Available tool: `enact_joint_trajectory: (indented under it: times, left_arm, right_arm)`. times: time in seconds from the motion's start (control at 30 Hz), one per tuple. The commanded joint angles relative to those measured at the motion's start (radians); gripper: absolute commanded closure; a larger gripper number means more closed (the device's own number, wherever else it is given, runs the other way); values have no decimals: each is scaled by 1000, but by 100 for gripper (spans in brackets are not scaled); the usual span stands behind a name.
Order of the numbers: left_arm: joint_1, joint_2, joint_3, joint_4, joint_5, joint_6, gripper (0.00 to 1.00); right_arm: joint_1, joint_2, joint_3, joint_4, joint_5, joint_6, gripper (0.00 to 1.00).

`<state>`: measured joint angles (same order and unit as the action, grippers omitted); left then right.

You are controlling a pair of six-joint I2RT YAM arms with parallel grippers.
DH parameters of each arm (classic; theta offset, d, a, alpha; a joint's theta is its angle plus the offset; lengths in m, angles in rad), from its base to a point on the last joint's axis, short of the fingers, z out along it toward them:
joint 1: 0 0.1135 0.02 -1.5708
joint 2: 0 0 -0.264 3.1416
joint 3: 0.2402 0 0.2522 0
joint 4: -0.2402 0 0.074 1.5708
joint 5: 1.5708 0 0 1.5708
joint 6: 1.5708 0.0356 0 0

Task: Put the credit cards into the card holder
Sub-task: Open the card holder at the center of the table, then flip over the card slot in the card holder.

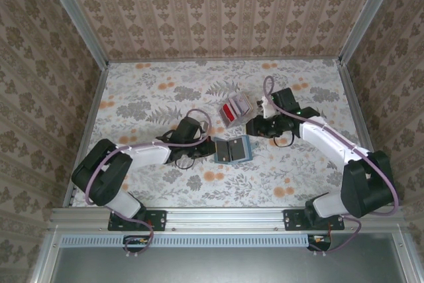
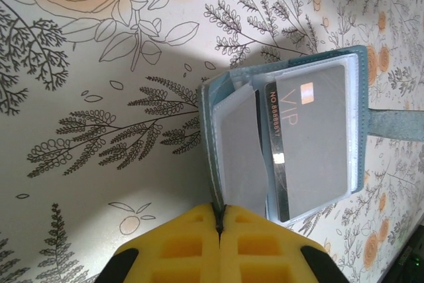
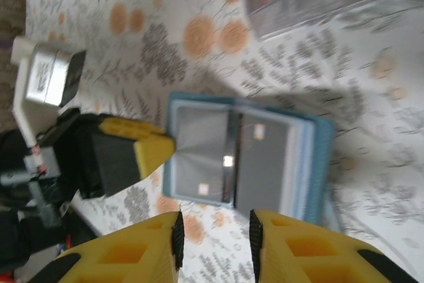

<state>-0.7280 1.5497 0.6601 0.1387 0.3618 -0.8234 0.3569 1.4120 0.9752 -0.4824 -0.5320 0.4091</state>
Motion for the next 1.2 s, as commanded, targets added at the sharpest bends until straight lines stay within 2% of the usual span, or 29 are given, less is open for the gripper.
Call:
enact_joint_trajectory:
  times: [0.0,0.17,0.33,0.53,0.73,0.9,1.07,1.17]
  left_arm:
    - [-10,34,33,-16,-7,-6,96]
    - [-26,48,44,-11,-17,-13,96]
    - [-33,56,35,13,-27,-33,95]
    - [-36,62,35,16,-27,-36,95]
    - [-36,67,47,9,-25,-29,96]
    - [-37,76,54,12,-18,-28,95]
    - [-37,89,59,18,-9,-26,95]
    - [-37,91,58,27,-11,-31,95]
  right_arm:
    - [67,54,2,-29,18,40,66]
    - [76,149,-29,-5,145,81,66]
    - [92,205,-43,53,174,97,65]
    - [98,221,-21,1,260,79,65]
    - [111,244,-13,-12,287,74,65]
    - [116,272,-6,19,242,88,65]
    - [121,271,-12,103,128,133,65]
    - [133,243,5,106,119,137,64]
